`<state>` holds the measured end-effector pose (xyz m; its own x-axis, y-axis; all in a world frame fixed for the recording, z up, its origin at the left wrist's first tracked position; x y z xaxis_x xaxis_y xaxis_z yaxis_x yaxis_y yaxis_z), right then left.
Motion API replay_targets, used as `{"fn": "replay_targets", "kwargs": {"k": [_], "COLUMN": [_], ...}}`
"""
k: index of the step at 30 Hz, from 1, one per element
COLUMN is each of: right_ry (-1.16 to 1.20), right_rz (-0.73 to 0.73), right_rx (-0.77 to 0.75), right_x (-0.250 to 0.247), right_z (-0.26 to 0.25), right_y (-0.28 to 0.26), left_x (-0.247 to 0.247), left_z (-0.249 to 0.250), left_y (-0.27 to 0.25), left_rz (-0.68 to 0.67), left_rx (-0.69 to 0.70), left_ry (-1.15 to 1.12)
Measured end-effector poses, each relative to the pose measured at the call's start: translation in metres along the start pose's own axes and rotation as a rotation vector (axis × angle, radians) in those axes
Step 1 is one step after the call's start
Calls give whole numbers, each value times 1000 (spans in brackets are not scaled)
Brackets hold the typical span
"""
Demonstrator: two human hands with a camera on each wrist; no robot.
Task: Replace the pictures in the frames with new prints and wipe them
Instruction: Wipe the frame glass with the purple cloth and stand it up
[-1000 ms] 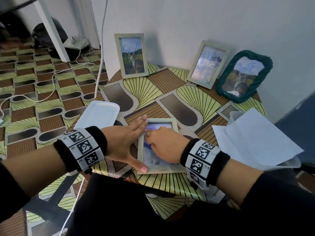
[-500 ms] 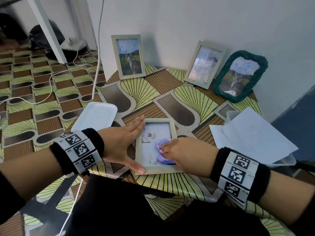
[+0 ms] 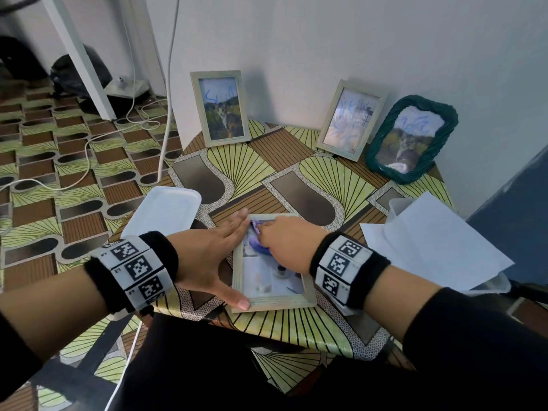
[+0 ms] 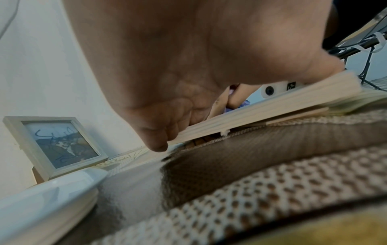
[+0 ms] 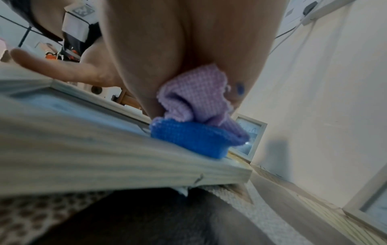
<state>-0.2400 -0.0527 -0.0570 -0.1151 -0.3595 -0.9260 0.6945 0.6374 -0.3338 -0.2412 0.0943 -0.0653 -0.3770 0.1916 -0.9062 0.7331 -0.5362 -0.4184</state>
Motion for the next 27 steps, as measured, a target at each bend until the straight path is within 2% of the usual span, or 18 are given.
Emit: {"fn": "replay_targets", "kwargs": {"k": [4, 8, 17, 19, 21, 23, 27], "right_ry": [62, 229, 1262, 1661, 2013, 2199, 2285], "right_rz": [-10, 216, 695, 717, 705, 729, 787], "right_rx": [2, -6, 370, 493, 530, 521, 499], "right_x": [0, -16, 16, 35, 50, 55, 48], "right_z": [-3, 1, 30, 28, 19, 10, -4], "right_y": [-1, -31, -92, -95, -94, -93, -91], "left_x": [0, -1, -16, -23, -27, -27, -25], "left_z": [0, 0, 2, 10, 26, 45, 71], "left_y": [0, -1, 0, -1, -2, -1, 10], "left_rz": [12, 19, -30, 17, 88, 149, 191], "left_rx": [1, 4, 6, 22, 66, 120, 132], "left_ry": [-5, -6, -190, -232, -213, -179, -135]}}
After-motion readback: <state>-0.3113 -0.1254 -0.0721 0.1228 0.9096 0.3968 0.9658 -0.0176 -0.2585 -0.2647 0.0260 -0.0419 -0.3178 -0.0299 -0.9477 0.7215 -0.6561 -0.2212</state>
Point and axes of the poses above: each hand's wrist, its own y-axis towards the middle knuckle, its own x-axis out of the palm, z = x × y, the point moved 4 cm from there along y, towards the middle knuckle, and after that the axes turned 8 degrees about -x, right-handed, at the moved point
